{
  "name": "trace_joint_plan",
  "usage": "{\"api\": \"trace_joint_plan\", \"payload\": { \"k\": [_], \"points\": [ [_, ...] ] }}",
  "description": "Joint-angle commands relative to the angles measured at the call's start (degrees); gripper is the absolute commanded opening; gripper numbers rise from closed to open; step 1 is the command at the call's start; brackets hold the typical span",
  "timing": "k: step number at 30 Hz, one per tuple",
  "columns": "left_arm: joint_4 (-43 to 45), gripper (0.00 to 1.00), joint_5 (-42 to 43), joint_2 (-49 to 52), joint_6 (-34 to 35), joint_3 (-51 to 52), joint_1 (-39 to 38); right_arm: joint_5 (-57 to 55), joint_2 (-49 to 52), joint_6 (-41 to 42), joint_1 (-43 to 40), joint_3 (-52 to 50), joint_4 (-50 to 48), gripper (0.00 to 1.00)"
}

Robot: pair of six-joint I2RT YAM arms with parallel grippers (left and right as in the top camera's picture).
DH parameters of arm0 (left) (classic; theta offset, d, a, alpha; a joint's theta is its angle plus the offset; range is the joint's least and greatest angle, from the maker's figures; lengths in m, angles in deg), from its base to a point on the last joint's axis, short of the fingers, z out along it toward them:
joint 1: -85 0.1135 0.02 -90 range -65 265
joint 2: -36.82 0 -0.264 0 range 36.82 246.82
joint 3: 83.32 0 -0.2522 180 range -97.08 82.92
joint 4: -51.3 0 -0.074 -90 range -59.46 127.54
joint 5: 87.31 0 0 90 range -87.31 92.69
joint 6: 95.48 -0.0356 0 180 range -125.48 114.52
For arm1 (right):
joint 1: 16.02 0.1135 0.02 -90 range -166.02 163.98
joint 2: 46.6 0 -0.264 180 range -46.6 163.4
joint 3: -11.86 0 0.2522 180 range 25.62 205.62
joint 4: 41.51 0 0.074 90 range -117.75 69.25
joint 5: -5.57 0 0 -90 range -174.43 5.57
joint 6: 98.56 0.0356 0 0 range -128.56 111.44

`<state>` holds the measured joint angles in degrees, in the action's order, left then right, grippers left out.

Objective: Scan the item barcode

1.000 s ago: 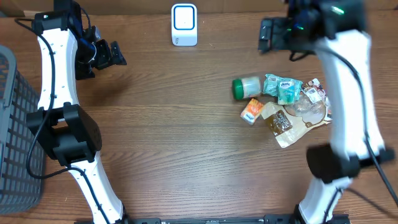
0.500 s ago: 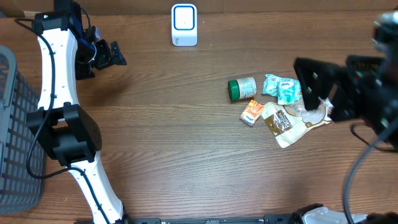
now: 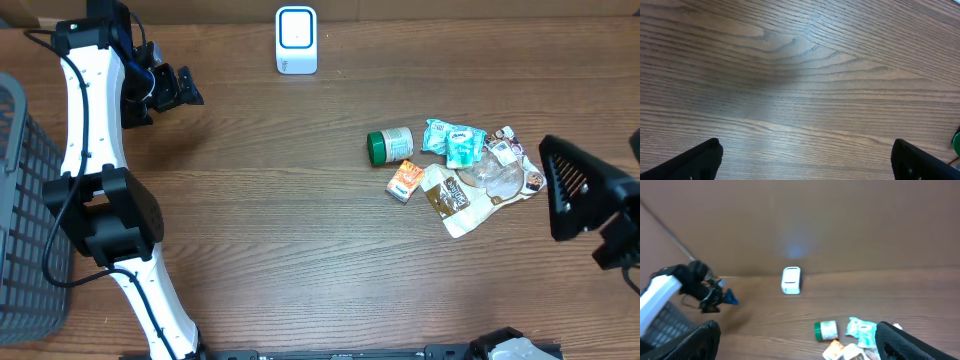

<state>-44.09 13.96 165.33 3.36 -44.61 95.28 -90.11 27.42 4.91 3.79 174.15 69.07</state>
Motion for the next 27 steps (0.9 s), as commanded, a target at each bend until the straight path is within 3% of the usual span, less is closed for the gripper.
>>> {"api": "trace_joint_plan", "payload": {
  "k": [1,6,12,18,22,27],
  "points": [
    [0.0,1.00,-0.3,-0.2,-0.2,-0.5,0.4,-3.3,0.4,0.0,-2.6,-3.6,-3.3,1.00],
    [0.0,0.99,-0.3,-0.2,-0.2,-0.5,0.4,1.1,-3.9,-0.2,-8.6,-17.1,-17.0,1.00],
    [0.0,1.00,-0.3,-0.2,-0.2,-0.5,0.4,8.7,-15.0,-6.8,-12.5,-47.8,-45.8,1.00],
    [0.0,1.00,-0.3,-0.2,-0.2,-0.5,0.4,12.2,-29.1,-6.4,-15.0,-81.1,-73.0,1.00],
    [0.0,1.00,-0.3,-0.2,-0.2,-0.5,0.4,13.5,-38.3,-5.8,-17.6,-98.3,-84.2,1.00],
    [0.0,1.00,-0.3,-0.2,-0.2,-0.5,0.4,12.5,-48.0,-6.1,-19.7,-112.7,-90.7,1.00]
  ]
}}
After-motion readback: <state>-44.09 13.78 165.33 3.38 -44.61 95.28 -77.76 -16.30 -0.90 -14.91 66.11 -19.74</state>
